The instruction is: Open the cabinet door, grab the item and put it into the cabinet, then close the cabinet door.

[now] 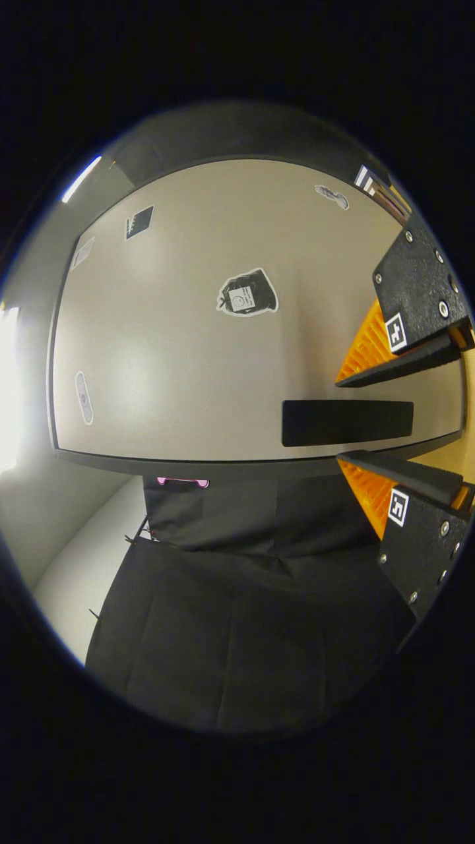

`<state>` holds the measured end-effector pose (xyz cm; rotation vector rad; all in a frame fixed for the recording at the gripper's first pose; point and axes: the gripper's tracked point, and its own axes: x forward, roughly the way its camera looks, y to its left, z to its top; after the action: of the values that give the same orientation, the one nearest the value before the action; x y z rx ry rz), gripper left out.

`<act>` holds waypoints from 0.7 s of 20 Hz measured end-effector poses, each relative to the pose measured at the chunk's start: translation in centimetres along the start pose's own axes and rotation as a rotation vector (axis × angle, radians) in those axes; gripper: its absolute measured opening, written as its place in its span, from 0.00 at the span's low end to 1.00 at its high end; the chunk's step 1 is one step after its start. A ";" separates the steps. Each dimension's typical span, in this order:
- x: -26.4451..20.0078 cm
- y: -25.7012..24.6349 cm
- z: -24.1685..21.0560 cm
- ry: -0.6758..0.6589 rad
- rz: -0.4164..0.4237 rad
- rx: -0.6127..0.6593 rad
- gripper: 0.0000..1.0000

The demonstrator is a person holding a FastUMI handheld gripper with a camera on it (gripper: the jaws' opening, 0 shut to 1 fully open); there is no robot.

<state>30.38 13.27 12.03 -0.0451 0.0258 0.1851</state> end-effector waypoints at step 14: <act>-0.7 0.5 -1.2 0.137 0.079 0.004 0.19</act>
<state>29.57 13.54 10.84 -0.0530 0.1646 0.2607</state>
